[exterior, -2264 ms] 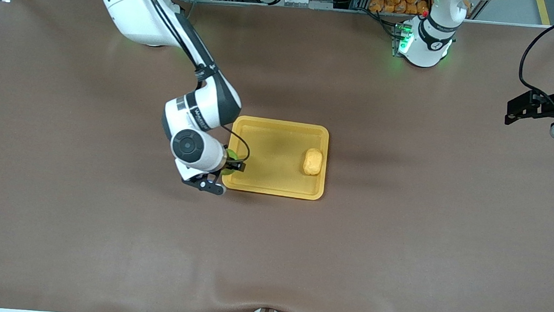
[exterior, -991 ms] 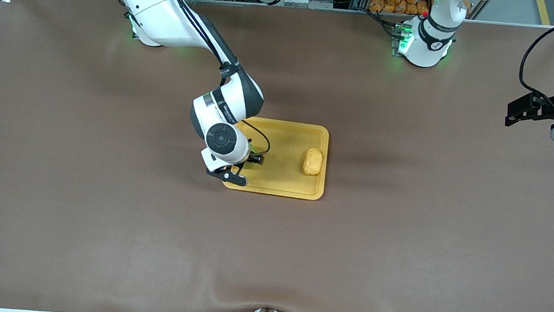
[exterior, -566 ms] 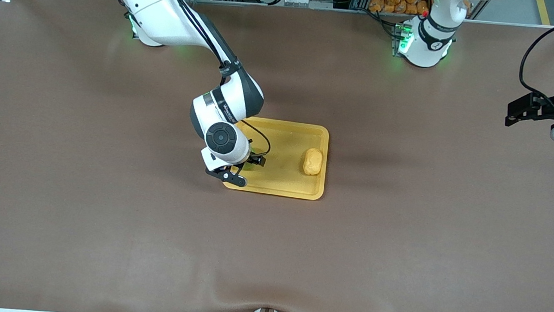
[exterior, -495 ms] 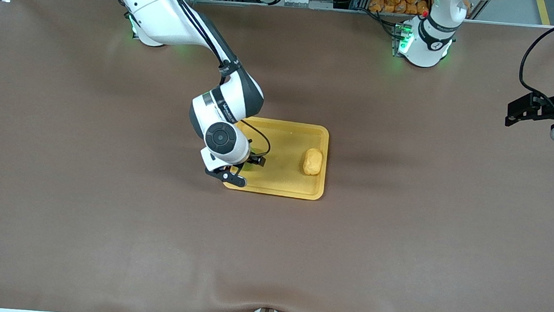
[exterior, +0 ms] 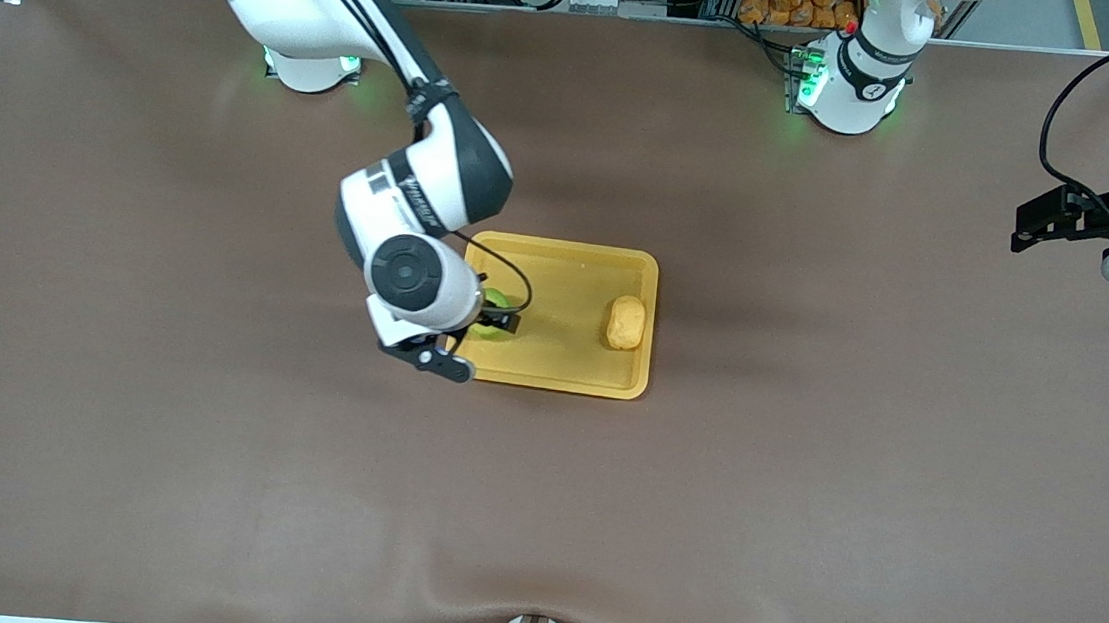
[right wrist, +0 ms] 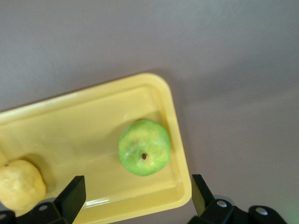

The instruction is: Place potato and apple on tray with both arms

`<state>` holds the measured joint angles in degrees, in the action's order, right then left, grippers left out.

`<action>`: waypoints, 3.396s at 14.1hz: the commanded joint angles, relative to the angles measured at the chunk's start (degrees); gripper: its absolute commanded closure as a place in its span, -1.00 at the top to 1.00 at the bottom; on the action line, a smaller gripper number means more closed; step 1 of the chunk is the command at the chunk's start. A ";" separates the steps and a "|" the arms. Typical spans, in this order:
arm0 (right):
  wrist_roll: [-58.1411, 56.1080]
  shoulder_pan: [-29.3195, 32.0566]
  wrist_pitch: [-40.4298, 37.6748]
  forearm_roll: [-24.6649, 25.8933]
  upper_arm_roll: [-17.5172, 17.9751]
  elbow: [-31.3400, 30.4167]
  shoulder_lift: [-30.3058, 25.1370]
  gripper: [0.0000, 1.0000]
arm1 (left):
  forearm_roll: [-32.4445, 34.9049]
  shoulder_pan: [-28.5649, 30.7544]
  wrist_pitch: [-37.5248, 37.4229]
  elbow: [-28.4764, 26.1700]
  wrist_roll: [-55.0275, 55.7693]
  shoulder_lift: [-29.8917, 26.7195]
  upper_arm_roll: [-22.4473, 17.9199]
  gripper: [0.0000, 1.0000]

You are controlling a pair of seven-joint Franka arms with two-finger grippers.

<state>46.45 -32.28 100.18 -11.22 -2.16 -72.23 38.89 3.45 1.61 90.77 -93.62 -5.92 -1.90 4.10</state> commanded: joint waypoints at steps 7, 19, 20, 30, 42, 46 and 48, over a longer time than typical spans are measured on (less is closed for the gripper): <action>-0.83 13.28 -11.49 1.02 0.58 10.09 -6.10 1.00 | -2.83 -0.29 -2.17 3.35 1.87 -0.38 0.38 1.00; -26.46 24.89 -21.87 9.80 0.58 9.57 -18.41 1.00 | -2.04 -0.21 -3.06 3.36 1.96 -0.47 0.30 1.00; -31.03 26.11 -22.22 10.25 0.49 9.30 -19.63 1.00 | -1.95 -0.21 -3.06 3.36 1.96 -0.47 0.30 1.00; -39.22 32.35 -25.30 10.34 0.67 -4.66 -33.79 1.00 | -2.04 -0.12 -3.06 3.44 2.05 -0.47 0.30 1.00; -44.78 30.70 -18.44 14.47 1.19 -15.32 -41.44 1.00 | -1.95 -0.38 -3.06 3.44 1.96 -0.38 0.30 1.00; -51.82 31.66 -18.36 13.86 0.67 -14.34 -41.36 1.00 | -2.04 -0.38 -3.06 3.36 2.05 -0.38 0.38 1.00; -51.47 32.10 -18.44 13.68 0.75 -13.90 -41.27 1.00 | -1.95 -0.38 -3.06 3.36 2.14 -0.47 0.30 1.00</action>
<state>-3.99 -0.93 81.69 1.91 -1.65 -86.42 -1.84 1.46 1.40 88.77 -90.92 -4.59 -2.10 4.42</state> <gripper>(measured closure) 0.000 0.000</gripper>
